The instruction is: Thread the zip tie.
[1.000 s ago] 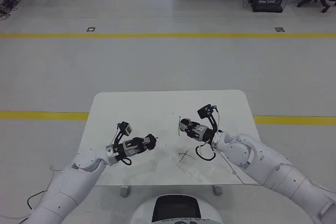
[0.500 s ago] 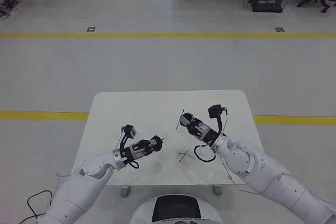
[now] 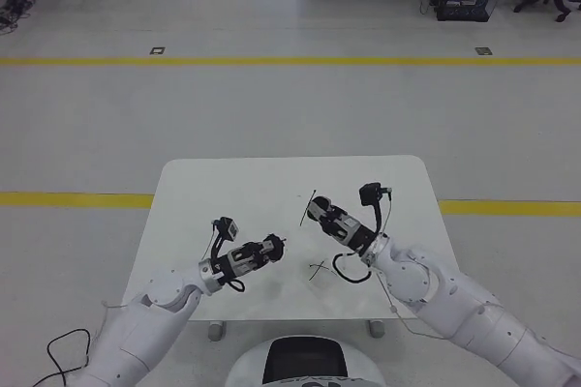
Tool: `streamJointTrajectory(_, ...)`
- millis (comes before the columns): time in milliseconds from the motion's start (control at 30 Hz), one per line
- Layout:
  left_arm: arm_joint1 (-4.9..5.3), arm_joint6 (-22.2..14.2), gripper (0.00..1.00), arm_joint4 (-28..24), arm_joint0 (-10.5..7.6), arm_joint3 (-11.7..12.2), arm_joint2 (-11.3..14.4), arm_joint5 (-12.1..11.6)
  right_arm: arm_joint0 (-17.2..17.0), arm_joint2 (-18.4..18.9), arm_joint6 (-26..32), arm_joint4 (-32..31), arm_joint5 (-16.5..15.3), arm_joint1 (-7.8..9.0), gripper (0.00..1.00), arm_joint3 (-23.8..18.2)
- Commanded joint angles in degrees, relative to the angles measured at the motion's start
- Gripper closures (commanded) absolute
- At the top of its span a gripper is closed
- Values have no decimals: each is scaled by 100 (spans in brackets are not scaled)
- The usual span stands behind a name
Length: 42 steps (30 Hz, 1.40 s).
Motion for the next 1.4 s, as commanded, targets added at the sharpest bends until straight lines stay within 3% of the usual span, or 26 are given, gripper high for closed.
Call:
streamJointTrajectory(0,-26,64,100,16,32,-18,-25,1,-20,-10,55,65,0,-35,100,-20)
streamJointTrajectory(233,-150,134,100,121,96,-39,-159,1,-52,-6,151,264,0,-150,100,-52)
streamJointTrajectory(567,-374,171,100,305,224,-69,-512,1,-89,36,160,243,36,-169,100,-76)
streamJointTrajectory(1000,-656,-103,100,424,306,65,-808,1,-233,214,293,110,0,-351,100,-4)
streamJointTrajectory(1367,-662,-110,100,427,307,73,-811,1,-240,246,253,-67,0,-540,100,178)
